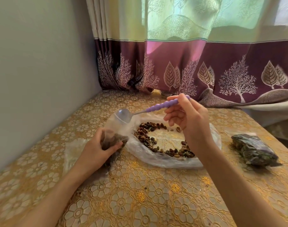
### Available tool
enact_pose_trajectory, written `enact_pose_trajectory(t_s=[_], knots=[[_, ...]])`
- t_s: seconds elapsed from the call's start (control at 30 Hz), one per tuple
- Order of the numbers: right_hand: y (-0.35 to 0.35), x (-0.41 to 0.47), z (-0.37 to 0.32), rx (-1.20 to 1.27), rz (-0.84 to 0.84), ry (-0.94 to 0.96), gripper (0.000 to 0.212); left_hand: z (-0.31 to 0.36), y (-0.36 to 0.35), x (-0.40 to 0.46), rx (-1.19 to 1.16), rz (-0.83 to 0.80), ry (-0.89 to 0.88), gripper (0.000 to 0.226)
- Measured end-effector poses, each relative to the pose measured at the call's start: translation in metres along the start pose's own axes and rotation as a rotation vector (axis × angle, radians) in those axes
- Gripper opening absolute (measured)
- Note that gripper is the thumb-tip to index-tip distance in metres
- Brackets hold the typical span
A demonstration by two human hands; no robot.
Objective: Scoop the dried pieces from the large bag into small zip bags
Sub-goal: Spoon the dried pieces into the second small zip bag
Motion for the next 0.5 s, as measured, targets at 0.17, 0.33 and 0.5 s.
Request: enact_pose_trajectory(t_s=[0.17, 0.33, 0.5], knots=[[0.032, 0.005, -0.006, 0.013, 0.26, 0.015, 0.038, -0.001, 0.004, 0.001, -0.099, 0.005, 0.075, 0.048], [0.051, 0.009, -0.012, -0.237, 0.331, 0.076, 0.037, 0.001, 0.008, -0.004, -0.468, 0.07, 0.153, 0.057], [0.073, 0.016, -0.005, -0.601, 0.319, 0.1, 0.037, 0.005, 0.002, -0.006, -0.541, 0.066, 0.16, 0.06]])
Point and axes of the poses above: each hand's wrist, its own x-axis towards the middle knuckle, its own y-axis out of the back of the hand, z = x × y, the point moved 6 cm from there along x, towards the middle knuckle, and after that the axes turned 2 degrees about -y, right-handed, at the moved point
